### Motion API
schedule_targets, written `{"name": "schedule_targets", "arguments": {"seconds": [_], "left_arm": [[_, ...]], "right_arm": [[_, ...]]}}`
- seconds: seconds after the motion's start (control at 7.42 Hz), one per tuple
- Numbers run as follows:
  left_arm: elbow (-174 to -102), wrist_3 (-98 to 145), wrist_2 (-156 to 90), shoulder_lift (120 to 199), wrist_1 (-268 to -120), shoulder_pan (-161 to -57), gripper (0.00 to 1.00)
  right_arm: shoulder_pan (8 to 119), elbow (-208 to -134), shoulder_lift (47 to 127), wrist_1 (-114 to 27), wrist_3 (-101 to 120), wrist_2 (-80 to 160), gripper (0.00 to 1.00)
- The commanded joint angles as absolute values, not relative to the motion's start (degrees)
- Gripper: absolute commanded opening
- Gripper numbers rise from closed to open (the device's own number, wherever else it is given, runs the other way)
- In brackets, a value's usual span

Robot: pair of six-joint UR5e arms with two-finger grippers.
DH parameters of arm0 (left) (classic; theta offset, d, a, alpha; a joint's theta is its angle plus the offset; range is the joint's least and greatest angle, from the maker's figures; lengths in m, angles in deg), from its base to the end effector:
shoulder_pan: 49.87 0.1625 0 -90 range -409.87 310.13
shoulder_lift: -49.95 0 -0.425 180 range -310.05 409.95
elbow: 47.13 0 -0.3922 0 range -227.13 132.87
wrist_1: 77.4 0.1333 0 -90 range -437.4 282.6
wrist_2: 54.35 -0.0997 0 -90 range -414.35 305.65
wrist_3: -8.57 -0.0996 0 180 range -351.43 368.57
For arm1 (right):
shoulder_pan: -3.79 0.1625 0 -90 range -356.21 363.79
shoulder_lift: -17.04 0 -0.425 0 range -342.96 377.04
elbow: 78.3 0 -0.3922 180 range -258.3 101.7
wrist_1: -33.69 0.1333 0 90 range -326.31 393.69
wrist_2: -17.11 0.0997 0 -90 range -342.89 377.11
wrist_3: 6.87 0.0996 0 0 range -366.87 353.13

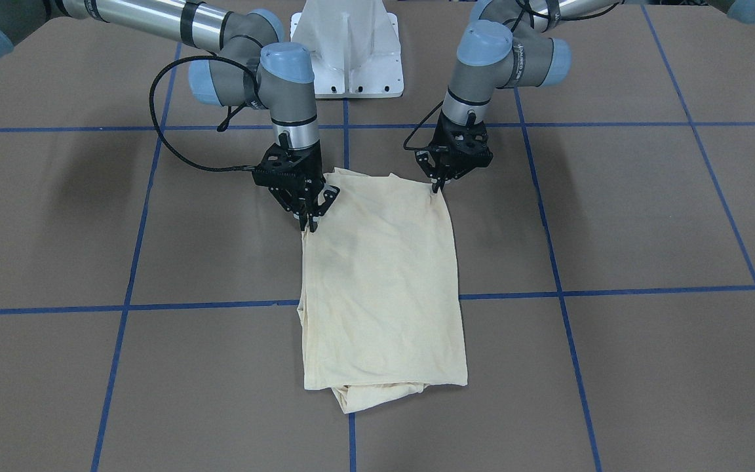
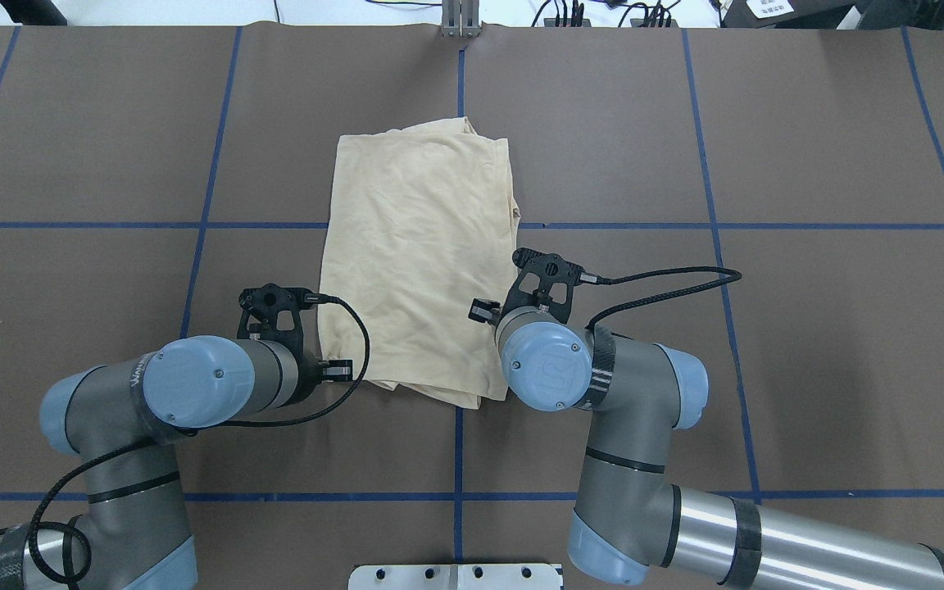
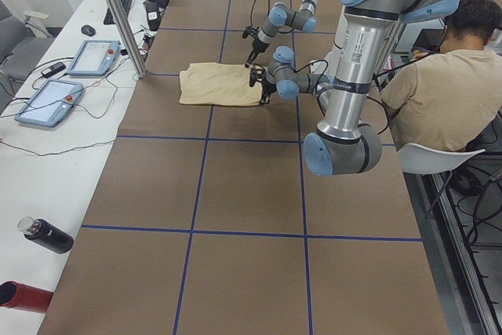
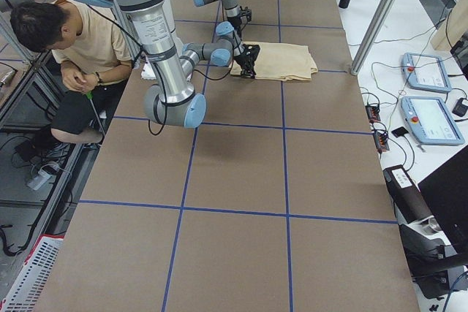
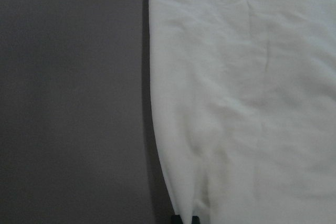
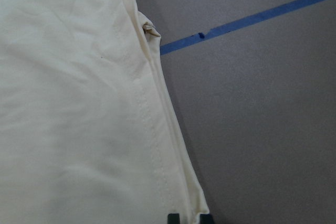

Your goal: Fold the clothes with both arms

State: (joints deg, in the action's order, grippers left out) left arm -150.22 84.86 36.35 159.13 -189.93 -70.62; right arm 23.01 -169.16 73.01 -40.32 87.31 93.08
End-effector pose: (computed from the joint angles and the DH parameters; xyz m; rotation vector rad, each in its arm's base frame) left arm 0.5237 -0.3397 0.3304 0.2727 0.9173 -0.1075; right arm -0.6067 -0.3783 0.2740 0.3457 -0.8547 0.4881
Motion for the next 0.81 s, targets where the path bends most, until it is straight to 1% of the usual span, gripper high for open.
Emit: {"name": "schedule_targets", "arguments": {"seconds": [0.0,0.67], "left_arm": [[-150.14,84.86,36.35,159.28,-189.9,-70.62,0.0],[-150.14,84.77,36.44,159.37,-189.99,-70.62,0.0]], "right_arm": [[22.86,-169.18,73.02,-40.32,87.26,93.04,0.3],[22.42,-169.27,73.02,-40.4,87.26,92.17,0.29]]}}
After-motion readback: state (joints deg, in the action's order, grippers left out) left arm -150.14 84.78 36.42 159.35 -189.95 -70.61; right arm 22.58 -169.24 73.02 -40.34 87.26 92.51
